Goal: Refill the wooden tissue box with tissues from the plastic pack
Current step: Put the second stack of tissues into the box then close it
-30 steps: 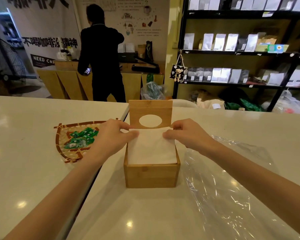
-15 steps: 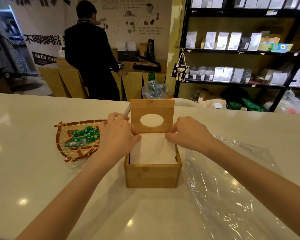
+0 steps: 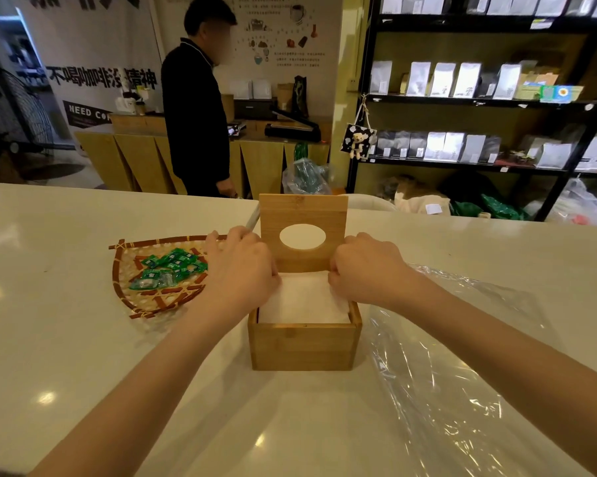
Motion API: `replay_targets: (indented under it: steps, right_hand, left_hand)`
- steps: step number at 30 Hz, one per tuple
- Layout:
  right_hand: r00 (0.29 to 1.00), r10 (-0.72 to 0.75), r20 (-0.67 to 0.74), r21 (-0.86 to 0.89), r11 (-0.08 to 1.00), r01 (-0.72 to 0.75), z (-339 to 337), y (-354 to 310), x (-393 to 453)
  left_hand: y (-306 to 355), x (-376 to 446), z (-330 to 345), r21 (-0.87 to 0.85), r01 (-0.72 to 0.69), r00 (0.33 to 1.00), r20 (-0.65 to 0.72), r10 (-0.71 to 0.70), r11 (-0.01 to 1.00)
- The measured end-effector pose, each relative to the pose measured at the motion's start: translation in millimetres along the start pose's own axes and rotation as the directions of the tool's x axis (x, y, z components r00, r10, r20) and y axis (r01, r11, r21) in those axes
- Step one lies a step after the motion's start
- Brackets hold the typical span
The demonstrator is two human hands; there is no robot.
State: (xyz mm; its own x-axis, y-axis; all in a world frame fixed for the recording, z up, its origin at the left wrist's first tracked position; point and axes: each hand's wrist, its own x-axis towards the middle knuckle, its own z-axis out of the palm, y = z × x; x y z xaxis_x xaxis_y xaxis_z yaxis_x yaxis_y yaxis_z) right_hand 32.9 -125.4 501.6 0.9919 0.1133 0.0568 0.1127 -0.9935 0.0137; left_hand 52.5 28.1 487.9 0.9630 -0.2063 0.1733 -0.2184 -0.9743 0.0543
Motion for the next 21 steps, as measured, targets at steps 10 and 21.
replay_targets:
  steps: [10, 21]
  right_hand:
    - [0.957, -0.002, -0.289, -0.061, 0.998, -0.016, 10.6, -5.3, -9.1]
    - [0.964, -0.059, 0.259, 0.102, 0.994, 0.033, 2.8, 9.3, -10.4]
  left_hand:
    - [-2.0, 2.0, 10.0, 0.021, -0.006, 0.997, -0.074, 0.007, 1.0]
    - [-20.0, -5.1, -4.1, -0.034, -0.101, 0.932, 0.347, 0.107, 0.994]
